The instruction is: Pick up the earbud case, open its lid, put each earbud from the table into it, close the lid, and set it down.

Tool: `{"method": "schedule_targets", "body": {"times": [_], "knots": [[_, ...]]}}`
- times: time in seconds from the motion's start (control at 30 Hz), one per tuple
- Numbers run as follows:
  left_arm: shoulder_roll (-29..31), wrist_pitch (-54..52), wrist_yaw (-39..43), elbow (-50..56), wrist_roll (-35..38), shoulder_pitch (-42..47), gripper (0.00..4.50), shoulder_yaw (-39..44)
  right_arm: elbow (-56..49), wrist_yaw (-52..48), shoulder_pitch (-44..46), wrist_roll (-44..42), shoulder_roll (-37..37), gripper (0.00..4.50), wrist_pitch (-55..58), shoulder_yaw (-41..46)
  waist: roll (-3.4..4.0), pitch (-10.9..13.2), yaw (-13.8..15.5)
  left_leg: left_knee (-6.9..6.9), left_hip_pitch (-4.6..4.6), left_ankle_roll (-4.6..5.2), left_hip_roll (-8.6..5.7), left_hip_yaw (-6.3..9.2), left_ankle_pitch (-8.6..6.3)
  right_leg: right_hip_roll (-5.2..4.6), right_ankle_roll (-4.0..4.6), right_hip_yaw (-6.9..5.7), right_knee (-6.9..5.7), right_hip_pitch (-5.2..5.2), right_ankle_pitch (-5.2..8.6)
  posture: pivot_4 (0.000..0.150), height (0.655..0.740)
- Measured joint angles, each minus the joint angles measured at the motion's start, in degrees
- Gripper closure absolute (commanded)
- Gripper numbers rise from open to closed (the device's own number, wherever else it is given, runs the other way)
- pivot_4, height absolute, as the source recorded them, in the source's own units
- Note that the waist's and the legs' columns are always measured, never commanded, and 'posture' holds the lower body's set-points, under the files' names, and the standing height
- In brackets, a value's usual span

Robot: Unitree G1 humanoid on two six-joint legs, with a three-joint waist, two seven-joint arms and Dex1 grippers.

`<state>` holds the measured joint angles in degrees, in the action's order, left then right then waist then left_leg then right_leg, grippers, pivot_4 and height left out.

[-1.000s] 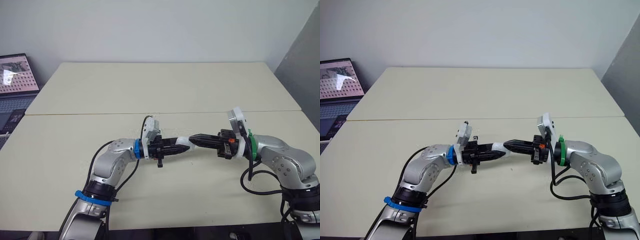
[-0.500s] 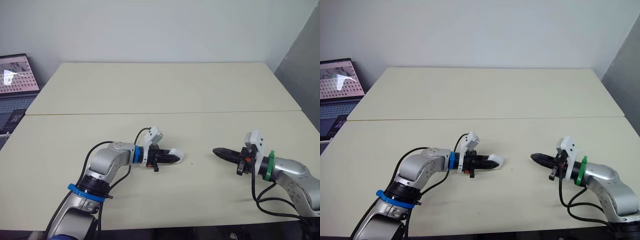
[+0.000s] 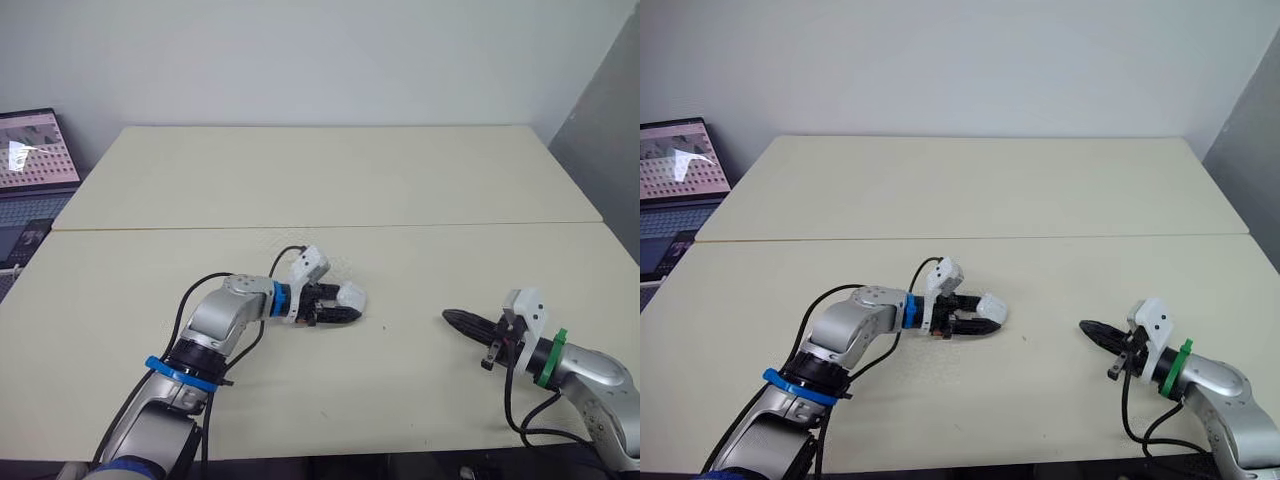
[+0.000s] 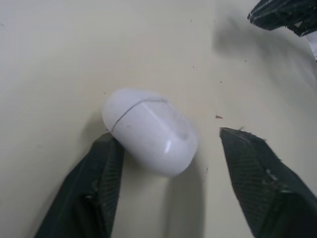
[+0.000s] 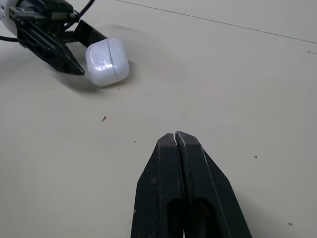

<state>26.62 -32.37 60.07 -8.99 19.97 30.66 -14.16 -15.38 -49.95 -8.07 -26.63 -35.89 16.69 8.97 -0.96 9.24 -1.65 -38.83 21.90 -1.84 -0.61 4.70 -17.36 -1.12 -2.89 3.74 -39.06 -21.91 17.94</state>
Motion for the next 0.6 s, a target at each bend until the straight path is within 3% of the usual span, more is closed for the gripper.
{"method": "schedule_targets", "body": {"times": [0.13, 0.43, 0.47, 0.6], "knots": [[2.5, 6.5, -1.1, 2.8, -0.8, -4.9, 0.00, 5.0, 0.9, -1.7, -0.2, 0.2, -0.1, 3.62, -3.2, 1.7, 0.03, 0.0, -0.1, 0.01, -0.01, 0.00, 0.02, -0.02, 0.00, -0.01, 0.00, 0.05, 0.00, -0.01, 0.00, 0.150, 0.7400], [8.3, 19.4, -0.7, 11.0, -0.6, -23.6, 0.00, 14.4, 6.4, -4.8, -2.2, 1.4, -0.6, 0.27, -9.2, 2.9, 0.05, 0.0, 0.2, 0.04, -0.04, 0.01, 0.03, 0.01, -0.01, -0.08, 0.00, 0.22, 0.06, 0.09, 0.00, 0.150, 0.7400], [8.4, 20.6, -1.2, 11.4, -1.1, -24.6, 0.00, 14.8, 6.7, -5.1, -2.2, 1.5, -0.7, 0.04, -9.8, 2.9, 0.05, 0.0, 0.2, 0.04, -0.04, 0.01, 0.03, 0.01, -0.01, -0.08, 0.00, 0.22, 0.08, 0.09, 0.00, 0.150, 0.7400], [7.6, 23.1, -4.7, 12.5, -2.4, -28.7, 0.00, 15.5, 7.7, -5.9, -2.3, 2.9, -1.7, 0.04, -11.4, 2.9, 0.06, 0.0, 0.2, 0.05, -0.06, 0.01, 0.03, 0.01, -0.02, -0.08, 0.00, 0.22, 0.06, 0.09, 0.00, 0.150, 0.7400]]}}
